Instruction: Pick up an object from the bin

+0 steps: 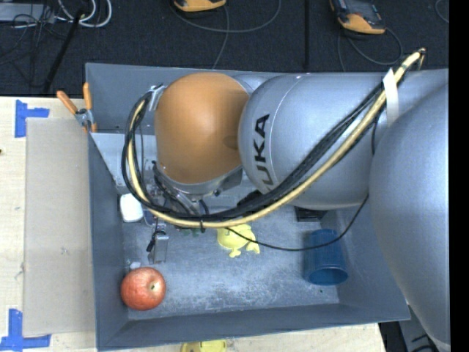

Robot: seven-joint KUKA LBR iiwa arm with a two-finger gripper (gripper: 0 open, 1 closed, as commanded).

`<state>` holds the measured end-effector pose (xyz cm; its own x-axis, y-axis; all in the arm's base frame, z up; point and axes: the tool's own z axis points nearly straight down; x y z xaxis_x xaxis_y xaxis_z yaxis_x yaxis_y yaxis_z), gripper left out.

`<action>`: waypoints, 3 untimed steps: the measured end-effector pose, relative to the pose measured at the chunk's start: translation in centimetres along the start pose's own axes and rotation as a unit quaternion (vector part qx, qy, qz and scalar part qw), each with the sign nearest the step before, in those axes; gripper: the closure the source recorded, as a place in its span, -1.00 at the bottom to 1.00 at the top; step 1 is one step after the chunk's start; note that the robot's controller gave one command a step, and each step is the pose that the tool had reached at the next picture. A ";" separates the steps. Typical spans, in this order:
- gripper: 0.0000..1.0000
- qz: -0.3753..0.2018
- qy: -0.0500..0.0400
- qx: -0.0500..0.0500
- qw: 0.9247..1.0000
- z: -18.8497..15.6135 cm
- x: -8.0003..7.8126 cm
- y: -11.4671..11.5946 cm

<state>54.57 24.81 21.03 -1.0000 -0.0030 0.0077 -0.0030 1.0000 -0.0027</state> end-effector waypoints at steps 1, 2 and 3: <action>-1.00 0.002 -0.003 -0.001 1.000 -0.5 -0.2 -0.1; -1.00 -0.047 -0.005 -0.001 0.999 3.8 0.8 0.0; -1.00 -0.073 -0.001 0.000 0.997 10.3 1.9 -0.9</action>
Offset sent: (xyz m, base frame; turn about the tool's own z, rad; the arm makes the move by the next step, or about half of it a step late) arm -0.0262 -0.0007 -0.1116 -0.2465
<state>52.56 23.82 10.77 -0.9890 -0.1479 0.0051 -0.1480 0.9890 -0.0021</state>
